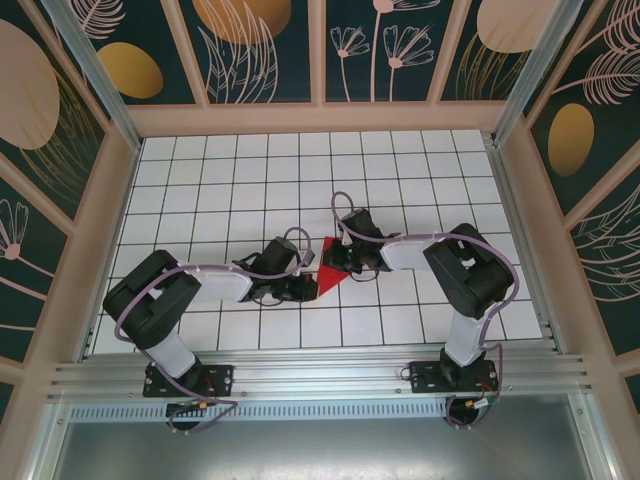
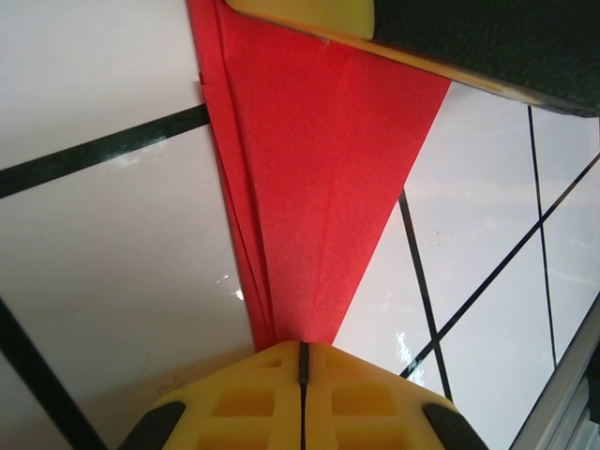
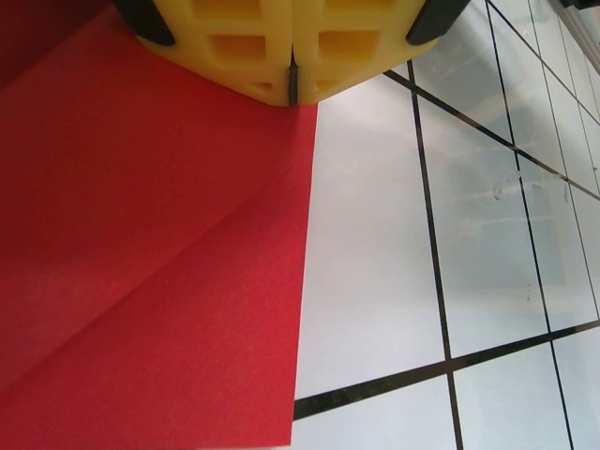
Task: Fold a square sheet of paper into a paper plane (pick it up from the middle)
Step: Fourth fold the wing at the center of the table.
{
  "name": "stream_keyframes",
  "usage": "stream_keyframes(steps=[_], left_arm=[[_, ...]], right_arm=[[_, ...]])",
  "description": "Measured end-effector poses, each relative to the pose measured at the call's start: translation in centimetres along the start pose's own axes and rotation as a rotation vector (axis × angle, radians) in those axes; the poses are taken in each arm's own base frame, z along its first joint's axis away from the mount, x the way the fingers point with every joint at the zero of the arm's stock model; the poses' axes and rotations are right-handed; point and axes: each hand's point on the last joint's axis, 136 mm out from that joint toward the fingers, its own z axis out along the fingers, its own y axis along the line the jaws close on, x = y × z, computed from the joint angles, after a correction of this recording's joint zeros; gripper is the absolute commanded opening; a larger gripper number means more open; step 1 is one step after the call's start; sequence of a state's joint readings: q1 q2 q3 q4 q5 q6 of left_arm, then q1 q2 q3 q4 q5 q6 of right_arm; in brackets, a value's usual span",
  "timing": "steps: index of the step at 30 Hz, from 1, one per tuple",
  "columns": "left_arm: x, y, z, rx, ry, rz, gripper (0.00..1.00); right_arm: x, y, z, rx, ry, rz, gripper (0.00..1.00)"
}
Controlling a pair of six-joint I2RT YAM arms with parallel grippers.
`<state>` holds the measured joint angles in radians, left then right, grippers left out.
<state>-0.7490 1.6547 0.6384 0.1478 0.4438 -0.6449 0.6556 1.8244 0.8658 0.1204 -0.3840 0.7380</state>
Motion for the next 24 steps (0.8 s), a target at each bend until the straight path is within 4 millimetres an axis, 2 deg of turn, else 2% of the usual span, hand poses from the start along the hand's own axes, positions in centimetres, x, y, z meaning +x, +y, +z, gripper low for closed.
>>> stream_keyframes(steps=[11, 17, 20, 24], left_arm=[[1.7, 0.5, -1.1, -0.046, 0.054, -0.011, 0.06], [3.2, 0.4, -2.3, -0.066, 0.098, -0.028, 0.06], [2.4, -0.6, -3.0, -0.046, 0.071, -0.020, 0.06], [-0.4, -2.9, -3.4, 0.003, -0.004, -0.014, 0.05]], right_arm=[[0.0, 0.0, 0.0, 0.004, 0.004, 0.001, 0.06], [-0.1, 0.1, 0.0, 0.006, 0.006, 0.002, 0.06], [-0.1, 0.1, 0.1, 0.007, 0.007, 0.002, 0.06], [-0.2, 0.1, 0.1, 0.006, 0.006, 0.002, 0.06]])
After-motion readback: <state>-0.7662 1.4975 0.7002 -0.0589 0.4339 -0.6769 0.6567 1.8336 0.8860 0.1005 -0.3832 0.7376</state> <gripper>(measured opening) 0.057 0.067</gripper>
